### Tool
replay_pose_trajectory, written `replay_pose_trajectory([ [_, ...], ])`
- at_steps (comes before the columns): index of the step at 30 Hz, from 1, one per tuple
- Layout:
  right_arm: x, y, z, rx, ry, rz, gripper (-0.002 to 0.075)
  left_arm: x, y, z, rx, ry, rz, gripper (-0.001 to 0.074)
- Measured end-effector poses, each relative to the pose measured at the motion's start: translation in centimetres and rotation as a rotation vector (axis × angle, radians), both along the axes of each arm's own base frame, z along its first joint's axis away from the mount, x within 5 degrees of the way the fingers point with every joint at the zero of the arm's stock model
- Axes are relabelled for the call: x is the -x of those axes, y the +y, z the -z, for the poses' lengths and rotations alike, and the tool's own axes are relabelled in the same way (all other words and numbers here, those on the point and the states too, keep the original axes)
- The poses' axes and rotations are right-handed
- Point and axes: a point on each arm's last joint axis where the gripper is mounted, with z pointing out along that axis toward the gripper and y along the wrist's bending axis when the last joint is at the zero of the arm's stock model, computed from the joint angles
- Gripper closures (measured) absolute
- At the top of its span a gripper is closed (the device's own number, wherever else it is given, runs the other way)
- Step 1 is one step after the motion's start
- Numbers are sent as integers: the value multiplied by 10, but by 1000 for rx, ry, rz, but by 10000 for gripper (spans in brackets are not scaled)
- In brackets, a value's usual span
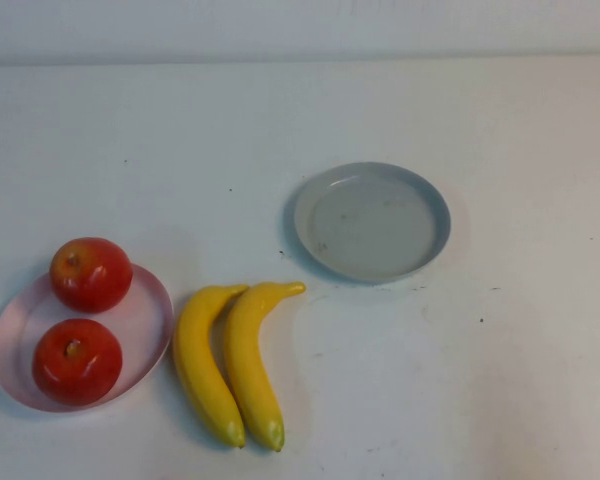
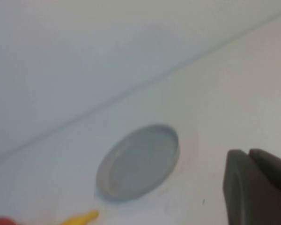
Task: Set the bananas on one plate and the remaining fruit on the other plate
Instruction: Put another type of fruit in the right plate
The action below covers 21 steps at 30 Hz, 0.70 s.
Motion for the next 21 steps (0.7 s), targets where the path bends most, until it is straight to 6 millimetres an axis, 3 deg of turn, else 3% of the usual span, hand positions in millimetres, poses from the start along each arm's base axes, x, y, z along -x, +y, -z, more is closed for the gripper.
replay_pose_trajectory([
  [7, -11, 14, -45, 143, 492, -203, 743, 0, 0, 0, 0, 0, 0, 736],
  [12, -33, 15, -55, 288, 784, -297, 743, 0, 0, 0, 0, 0, 0, 737],
  [21, -97, 27, -60, 384, 959, -426, 743, 0, 0, 0, 0, 0, 0, 737],
])
